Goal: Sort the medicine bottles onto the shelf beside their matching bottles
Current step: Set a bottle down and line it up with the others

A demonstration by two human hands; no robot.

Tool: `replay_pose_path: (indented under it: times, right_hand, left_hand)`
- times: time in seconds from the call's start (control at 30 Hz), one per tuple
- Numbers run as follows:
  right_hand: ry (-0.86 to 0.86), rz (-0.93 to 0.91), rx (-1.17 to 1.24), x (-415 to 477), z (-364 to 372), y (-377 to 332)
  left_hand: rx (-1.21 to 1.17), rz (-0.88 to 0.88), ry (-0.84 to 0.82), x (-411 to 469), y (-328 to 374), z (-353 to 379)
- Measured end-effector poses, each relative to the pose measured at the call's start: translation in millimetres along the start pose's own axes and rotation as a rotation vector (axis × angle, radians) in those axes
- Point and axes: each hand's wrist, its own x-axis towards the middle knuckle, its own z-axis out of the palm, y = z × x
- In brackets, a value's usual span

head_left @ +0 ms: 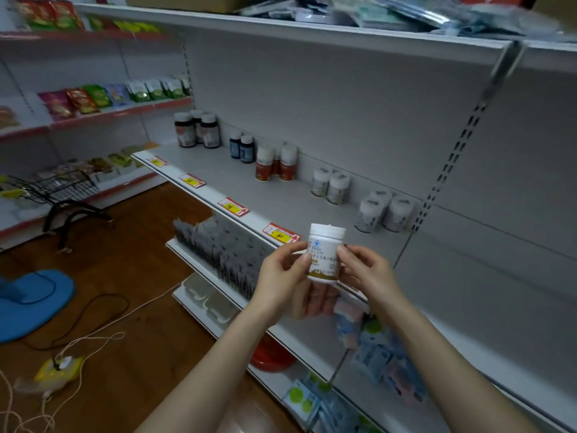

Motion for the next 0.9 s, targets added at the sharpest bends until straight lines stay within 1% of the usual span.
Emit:
replay_pose_path:
  times: [0.17, 0.33, 0.43, 0.57, 0.77, 0.9]
  right_hand:
    - [-0.022, -0.015, 0.064, 64.7, 8.9, 0.7]
    - [-0.036, -0.023, 0.029, 123.8, 5.7, -7.9]
    - [-0.061, -0.034, -0.02, 150.9, 3.2, -11.1]
    - [-0.099, -0.053, -0.146, 170.9, 6.5, -12.5]
    - [-0.029, -0.038, -0.233, 199.6, 27.0, -15.5]
    - [0.039, 0.011, -0.229, 211.7, 43.5, -10.9]
  left_hand:
    - [0.0, -0.014, -0.004, 61.4, 0.4, -7.5]
    - [0.042, -0.063, -0.031, 124.6, 6.1, -4.3]
    - [0.057, -0.06, -0.041, 154.9, 6.8, -3.6]
    - [0.154, -0.023, -0.062, 184.9, 3.5, -7.6]
    - [0.235, 0.069, -0.184, 234.9, -10.7, -26.2]
    - [0.328, 0.082, -0.294, 272.0, -22.6, -39.2]
